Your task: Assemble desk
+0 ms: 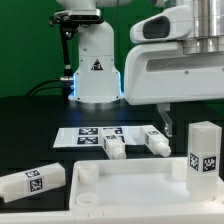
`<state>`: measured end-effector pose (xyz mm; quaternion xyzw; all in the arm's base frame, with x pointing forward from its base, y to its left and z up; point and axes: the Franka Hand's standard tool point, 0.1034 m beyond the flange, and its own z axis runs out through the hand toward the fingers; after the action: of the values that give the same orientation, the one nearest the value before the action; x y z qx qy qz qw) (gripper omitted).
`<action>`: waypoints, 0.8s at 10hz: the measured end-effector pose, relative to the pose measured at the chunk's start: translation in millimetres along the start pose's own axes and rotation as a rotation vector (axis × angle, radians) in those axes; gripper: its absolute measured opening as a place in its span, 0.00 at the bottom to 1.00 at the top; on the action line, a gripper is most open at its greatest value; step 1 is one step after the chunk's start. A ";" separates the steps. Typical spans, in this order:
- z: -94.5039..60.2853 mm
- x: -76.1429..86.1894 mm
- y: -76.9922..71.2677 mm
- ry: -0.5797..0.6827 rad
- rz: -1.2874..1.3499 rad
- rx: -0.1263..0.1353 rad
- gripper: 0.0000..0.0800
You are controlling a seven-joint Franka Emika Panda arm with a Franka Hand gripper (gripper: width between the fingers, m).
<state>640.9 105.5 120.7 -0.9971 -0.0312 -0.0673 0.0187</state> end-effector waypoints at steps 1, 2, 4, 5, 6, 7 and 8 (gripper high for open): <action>0.2 -0.1 0.2 0.000 0.007 0.001 0.81; 0.2 -0.1 0.3 0.000 0.020 0.001 0.66; 0.3 -0.1 0.3 0.000 0.056 0.001 0.36; 0.5 -0.2 0.1 -0.001 0.134 0.002 0.36; 0.5 -0.3 -0.4 -0.001 0.209 0.001 0.36; 0.4 -0.8 -2.7 0.000 0.357 -0.005 0.36; -0.3 -1.2 -3.5 0.002 0.564 -0.014 0.36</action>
Offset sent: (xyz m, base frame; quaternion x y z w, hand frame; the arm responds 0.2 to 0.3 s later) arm 0.0000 0.0000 0.0000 0.0000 0.0000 0.0650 0.9979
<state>639.4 108.9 121.0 -0.9664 0.2479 -0.0607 0.0298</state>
